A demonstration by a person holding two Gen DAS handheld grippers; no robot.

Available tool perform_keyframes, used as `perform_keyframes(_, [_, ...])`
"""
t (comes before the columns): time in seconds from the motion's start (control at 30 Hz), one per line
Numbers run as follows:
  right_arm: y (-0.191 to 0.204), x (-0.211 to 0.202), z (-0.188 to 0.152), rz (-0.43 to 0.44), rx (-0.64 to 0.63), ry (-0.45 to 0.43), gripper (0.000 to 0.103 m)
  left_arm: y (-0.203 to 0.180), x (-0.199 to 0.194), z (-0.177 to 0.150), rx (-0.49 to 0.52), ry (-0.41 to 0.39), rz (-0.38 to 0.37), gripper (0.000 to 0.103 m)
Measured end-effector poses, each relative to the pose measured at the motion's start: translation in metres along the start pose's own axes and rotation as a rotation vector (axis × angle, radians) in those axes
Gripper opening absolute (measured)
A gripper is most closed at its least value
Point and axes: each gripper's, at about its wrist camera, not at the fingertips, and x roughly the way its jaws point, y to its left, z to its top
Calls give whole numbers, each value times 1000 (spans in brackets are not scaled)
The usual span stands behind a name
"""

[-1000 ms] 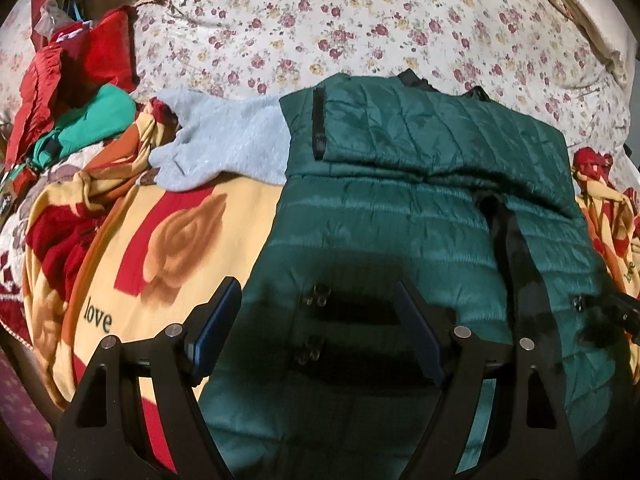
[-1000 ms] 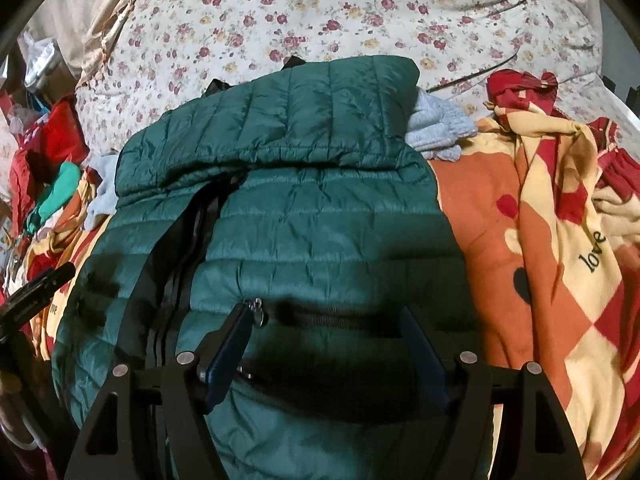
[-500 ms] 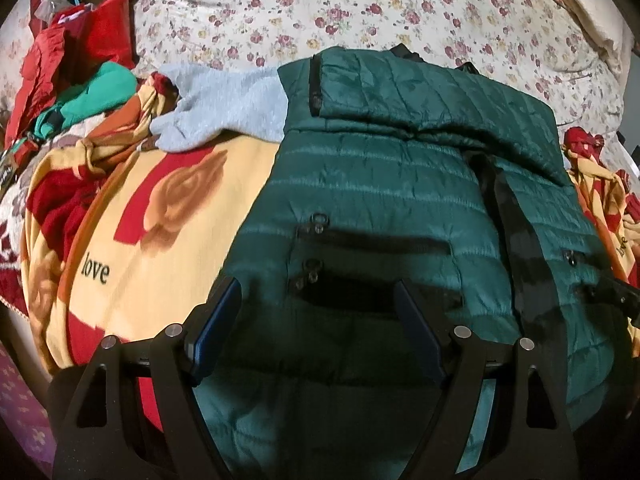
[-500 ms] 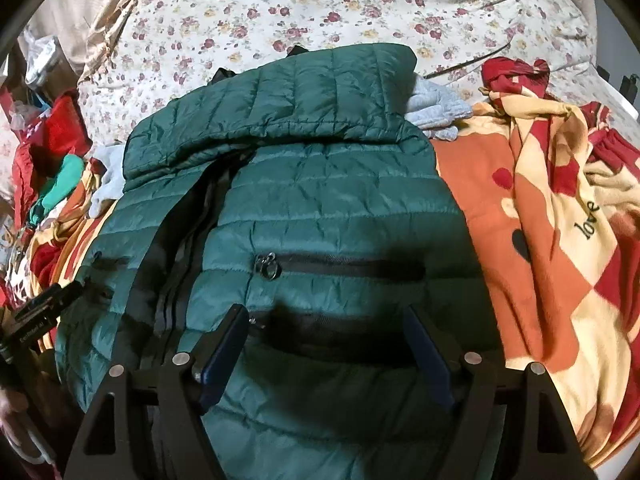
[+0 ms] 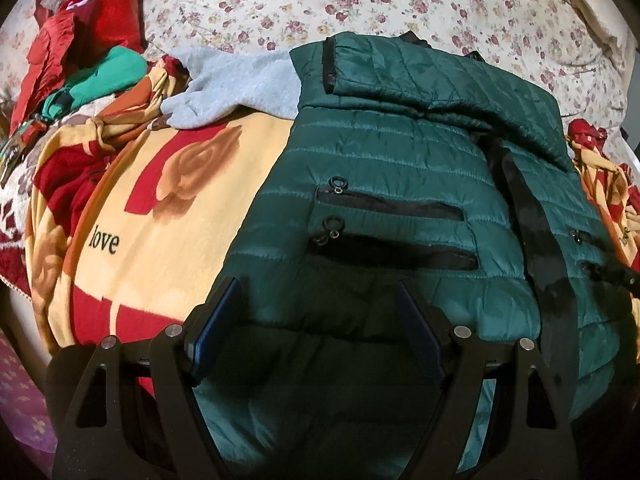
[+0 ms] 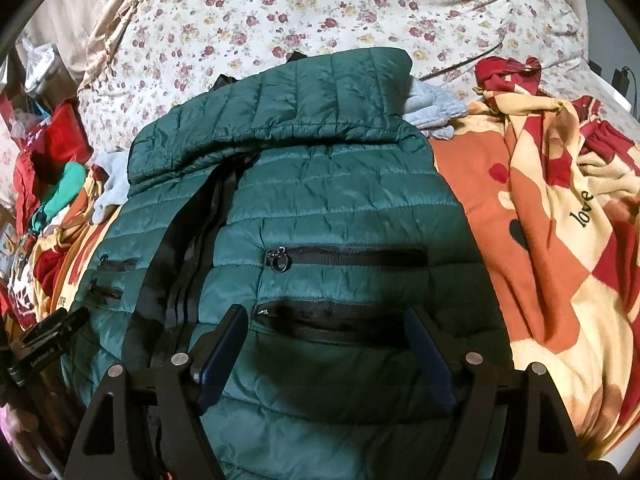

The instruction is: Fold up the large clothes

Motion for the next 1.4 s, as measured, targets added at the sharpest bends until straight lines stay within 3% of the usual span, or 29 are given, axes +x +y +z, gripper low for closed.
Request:
perform_keyframes(0.4, [-2, -1, -13, -18, -17, 14, 78, 6, -4, -12, 4, 16, -15, 79])
perform_keyframes(0.67, [-16, -5, -20, -3, 2, 46, 79, 19, -5, -16, -10, 45, -106, 79])
perform_keyframes(1.0, [-71, -14, -35, -59, 144, 56, 84, 69, -3, -9, -176, 108, -171, 79])
perform_keyframes(1.13, [-82, -9, -43, 56, 186, 114, 84, 80, 14, -18, -236, 196, -210, 79])
perform_keyframes(1.3, [-65, -15, -46, 169, 116, 126, 85, 69, 11, -26, -186, 209, -237, 79])
perform_keyframes(1.4, [-58, -10, -48, 142, 43, 164, 85, 66, 16, -27, -169, 215, -231, 79])
